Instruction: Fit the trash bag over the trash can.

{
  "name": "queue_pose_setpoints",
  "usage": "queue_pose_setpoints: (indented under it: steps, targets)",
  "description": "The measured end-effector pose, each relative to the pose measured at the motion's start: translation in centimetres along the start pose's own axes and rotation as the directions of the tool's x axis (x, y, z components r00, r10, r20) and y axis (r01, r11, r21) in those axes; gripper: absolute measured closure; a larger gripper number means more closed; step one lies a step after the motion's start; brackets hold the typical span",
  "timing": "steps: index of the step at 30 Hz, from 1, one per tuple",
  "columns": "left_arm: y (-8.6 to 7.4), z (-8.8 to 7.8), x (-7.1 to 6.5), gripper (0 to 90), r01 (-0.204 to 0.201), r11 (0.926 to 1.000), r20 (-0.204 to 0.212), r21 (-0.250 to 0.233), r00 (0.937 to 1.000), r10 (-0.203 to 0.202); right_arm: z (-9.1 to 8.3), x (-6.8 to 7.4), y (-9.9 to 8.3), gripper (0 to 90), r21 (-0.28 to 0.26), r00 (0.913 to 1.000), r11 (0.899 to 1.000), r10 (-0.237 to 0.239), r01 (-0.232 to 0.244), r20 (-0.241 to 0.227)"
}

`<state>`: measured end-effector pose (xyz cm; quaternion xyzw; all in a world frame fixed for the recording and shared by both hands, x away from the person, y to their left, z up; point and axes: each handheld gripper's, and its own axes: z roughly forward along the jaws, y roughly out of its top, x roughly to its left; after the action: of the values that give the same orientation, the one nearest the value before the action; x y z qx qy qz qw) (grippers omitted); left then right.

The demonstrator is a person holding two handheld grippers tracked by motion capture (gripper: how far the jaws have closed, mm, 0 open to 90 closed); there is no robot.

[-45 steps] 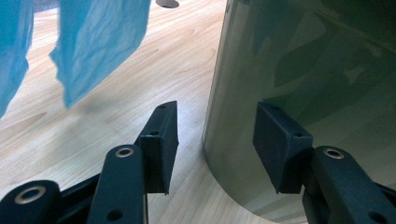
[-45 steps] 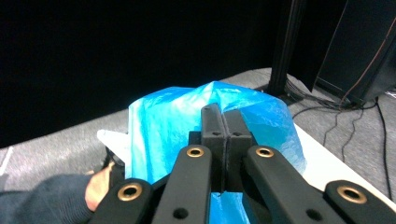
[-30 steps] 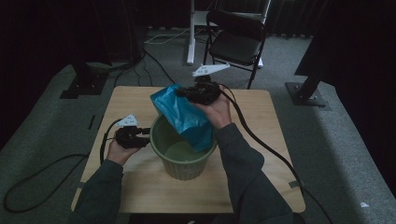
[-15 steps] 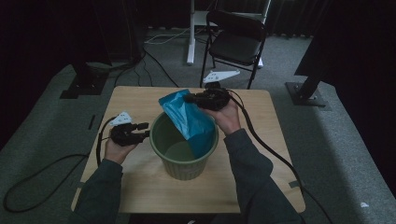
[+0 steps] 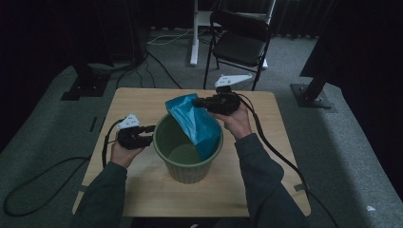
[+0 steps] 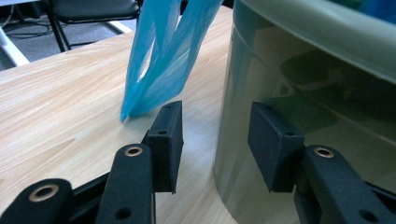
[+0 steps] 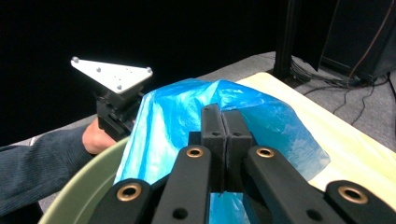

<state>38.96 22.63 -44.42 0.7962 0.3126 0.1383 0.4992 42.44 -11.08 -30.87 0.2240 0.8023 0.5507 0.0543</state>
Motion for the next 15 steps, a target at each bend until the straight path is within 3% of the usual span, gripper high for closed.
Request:
queue_pose_setpoints:
  steps: [7, 11, 14, 15]
  targets:
    - [0.3, 0.42, -0.62, 54.9, -0.021, 0.9998, 0.017, 0.007, 0.9997, 0.02, -0.62, -0.49, -0.49, 89.8, 0.001, 1.0, 1.0, -0.002, 0.002, -0.001]
    - [0.54, 0.52, -0.4, 55.6, -0.007, 0.9999, -0.045, 0.014, 0.9989, 0.007, -0.83, -0.48, -0.18, 89.8, -0.037, 0.999, 0.999, 0.0, -0.001, -0.046]
    - [0.59, 0.43, -0.26, 56.1, -0.002, 1.0, -0.055, 0.009, 0.9985, 0.003, -0.81, -0.4, 0.03, 89.8, -0.039, 0.9985, 0.999, 0.0, -0.003, -0.054]
    - [0.64, 0.08, 0.16, 56.0, 0.019, 0.9997, -0.068, -0.014, 0.9975, -0.02, -0.68, -0.3, 0.23, 89.8, -0.04, 0.9984, 0.999, -0.005, 0.003, -0.055]
